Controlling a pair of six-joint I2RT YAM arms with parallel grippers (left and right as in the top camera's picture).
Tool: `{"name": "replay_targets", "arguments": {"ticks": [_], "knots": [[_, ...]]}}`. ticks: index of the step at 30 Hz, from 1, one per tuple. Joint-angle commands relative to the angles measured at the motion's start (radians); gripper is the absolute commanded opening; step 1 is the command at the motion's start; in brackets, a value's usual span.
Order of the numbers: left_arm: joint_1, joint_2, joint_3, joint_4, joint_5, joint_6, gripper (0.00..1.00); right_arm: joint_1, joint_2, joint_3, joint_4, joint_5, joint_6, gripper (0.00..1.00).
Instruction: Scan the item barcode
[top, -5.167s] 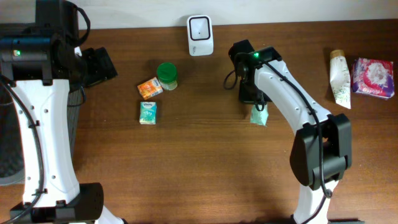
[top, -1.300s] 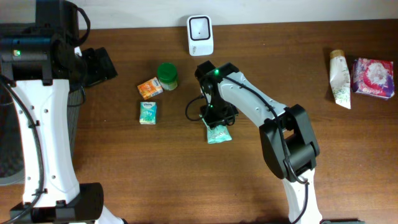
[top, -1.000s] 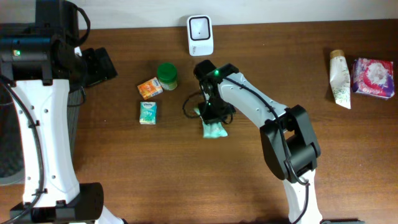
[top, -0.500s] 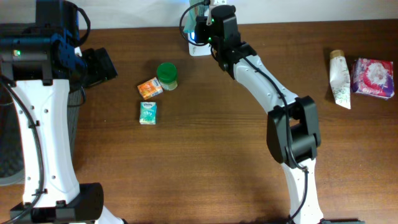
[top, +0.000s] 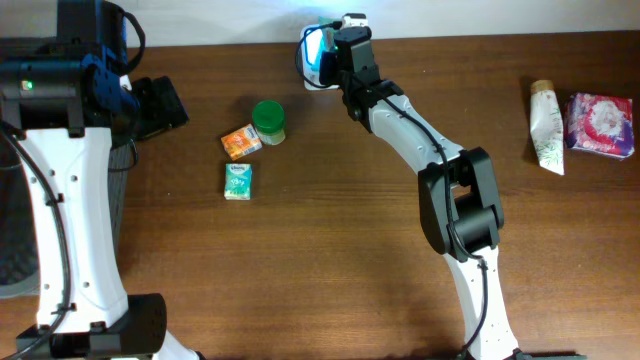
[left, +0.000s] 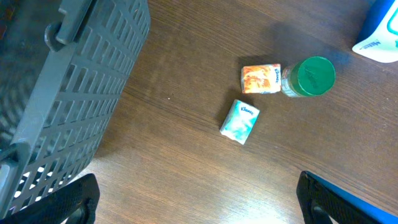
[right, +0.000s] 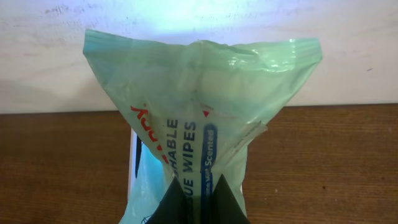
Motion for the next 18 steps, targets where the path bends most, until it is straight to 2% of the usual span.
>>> {"name": "replay_targets", "arguments": {"ticks": [1,2,5,6,7,9,11,12,13,14,18], "knots": [[0.002,-0.015,0.003,-0.001,-0.004,-0.006,0.99,-0.024,-0.072,0.075,-0.074,0.016,-0.010,0.04],[0.002,-0.015,0.003,-0.001,-0.004,-0.006,0.99,-0.045,-0.101,0.100,-0.135,0.020,-0.010,0.04],[0.002,-0.015,0.003,-0.001,-0.004,-0.006,0.99,-0.209,-0.164,0.149,-0.483,0.037,-0.028,0.04],[0.002,-0.015,0.003,-0.001,-0.004,-0.006,0.99,-0.275,-0.161,0.148,-0.599,0.037,-0.100,0.04],[0.002,-0.015,0.003,0.000,-0.004,-0.006,0.99,-0.346,-0.150,0.145,-0.716,0.037,-0.240,0.04],[0.002,-0.015,0.003,-0.001,-0.004,-0.006,0.99,-0.444,-0.135,0.135,-0.853,0.038,-0.376,0.04],[0.002,-0.015,0.003,-0.001,-0.004,-0.006,0.99,-0.539,-0.133,0.083,-0.900,0.037,-0.444,0.04],[0.002,-0.015,0.003,-0.001,-0.004,-0.006,0.99,-0.584,-0.133,0.058,-0.897,0.034,-0.444,0.27],[0.002,-0.015,0.003,-0.001,-0.004,-0.006,0.99,-0.629,-0.133,0.045,-0.894,-0.008,-0.444,0.77],[0.002,-0.015,0.003,-0.001,-0.004,-0.006,0.99,-0.658,-0.134,0.046,-0.895,-0.058,-0.414,0.99],[0.002,-0.015,0.003,-0.001,-0.004,-0.006,0.99,-0.627,-0.167,0.058,-0.936,-0.123,-0.372,0.99]]}}
